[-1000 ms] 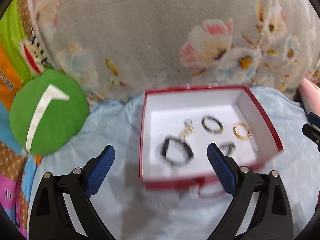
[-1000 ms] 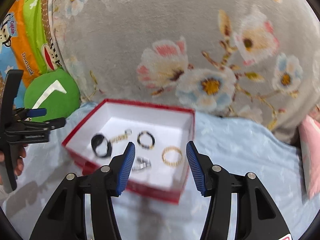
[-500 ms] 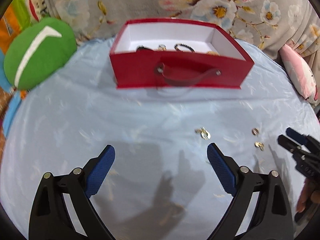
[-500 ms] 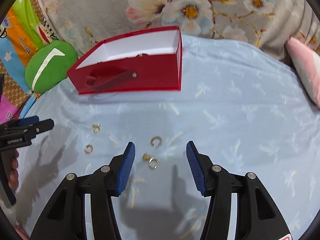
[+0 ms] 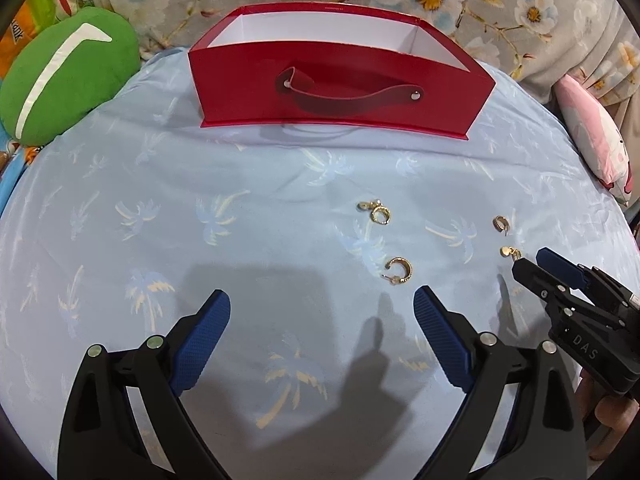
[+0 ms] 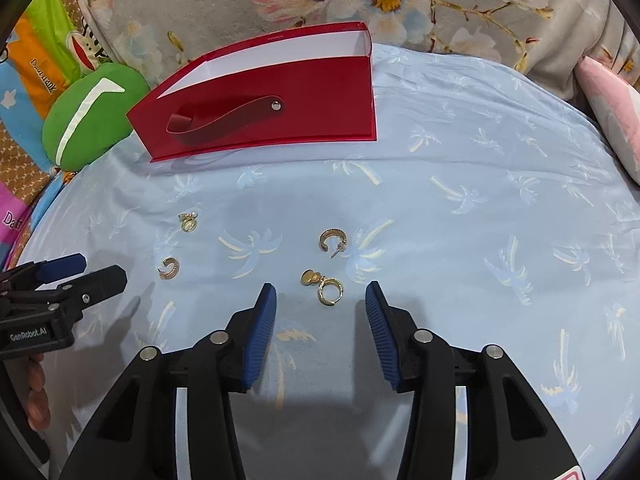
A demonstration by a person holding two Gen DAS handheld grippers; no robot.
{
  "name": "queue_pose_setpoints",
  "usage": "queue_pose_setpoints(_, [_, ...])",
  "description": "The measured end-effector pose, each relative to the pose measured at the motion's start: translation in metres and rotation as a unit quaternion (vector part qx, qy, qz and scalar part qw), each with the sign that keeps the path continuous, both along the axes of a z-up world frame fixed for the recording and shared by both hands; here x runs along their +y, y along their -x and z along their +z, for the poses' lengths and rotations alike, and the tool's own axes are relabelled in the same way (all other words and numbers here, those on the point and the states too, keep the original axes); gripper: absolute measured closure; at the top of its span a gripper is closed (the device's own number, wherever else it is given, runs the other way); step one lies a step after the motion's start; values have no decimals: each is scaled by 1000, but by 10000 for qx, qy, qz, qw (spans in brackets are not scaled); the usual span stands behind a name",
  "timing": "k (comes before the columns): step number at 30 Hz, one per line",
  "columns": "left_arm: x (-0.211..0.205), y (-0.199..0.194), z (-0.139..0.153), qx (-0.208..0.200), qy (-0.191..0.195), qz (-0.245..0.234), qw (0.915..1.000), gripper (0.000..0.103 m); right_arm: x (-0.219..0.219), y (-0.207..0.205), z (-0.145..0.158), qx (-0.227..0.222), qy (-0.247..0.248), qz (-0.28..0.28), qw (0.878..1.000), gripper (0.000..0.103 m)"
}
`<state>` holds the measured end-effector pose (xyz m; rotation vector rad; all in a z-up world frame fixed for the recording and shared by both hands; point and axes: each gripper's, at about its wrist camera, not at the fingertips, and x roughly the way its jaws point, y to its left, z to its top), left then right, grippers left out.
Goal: Organize jewelry
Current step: 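Grasp a small gold hoop earring with the right tool, then grasp another gold hoop earring with the left tool while the right tool holds its earring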
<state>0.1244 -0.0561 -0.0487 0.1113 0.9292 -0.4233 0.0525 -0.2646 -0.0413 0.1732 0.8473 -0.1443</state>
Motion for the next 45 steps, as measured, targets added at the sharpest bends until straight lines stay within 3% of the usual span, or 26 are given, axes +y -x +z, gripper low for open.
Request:
queue_pose_setpoints(12, [-28, 2, -5, 86, 78, -298, 9995, 13, -13, -33, -3, 67, -15, -13, 10000, 59])
queue_pose_setpoints(16, [-30, 0, -7, 151, 96, -301, 9994, 13, -12, -45, -7, 134, 60, 66, 9999, 67])
queue_pose_setpoints(20, [-28, -2, -8, 172, 112, -274, 9994, 13, -12, -49, -8, 162, 127, 131, 9997, 87])
queue_pose_setpoints(25, [-32, -5, -12, 334, 283, -337, 9985, 18, -15, -46, -7, 134, 117, 110, 9998, 87])
queue_pose_setpoints(34, [-46, -9, -11, 127, 109, -373, 9992, 39, -27, -28, 6, -89, -98, -126, 9998, 87])
queue_pose_setpoints(45, [-44, -10, -10, 110, 267, -393, 9988, 69, -36, -18, 10, -189, -277, -223, 9992, 87])
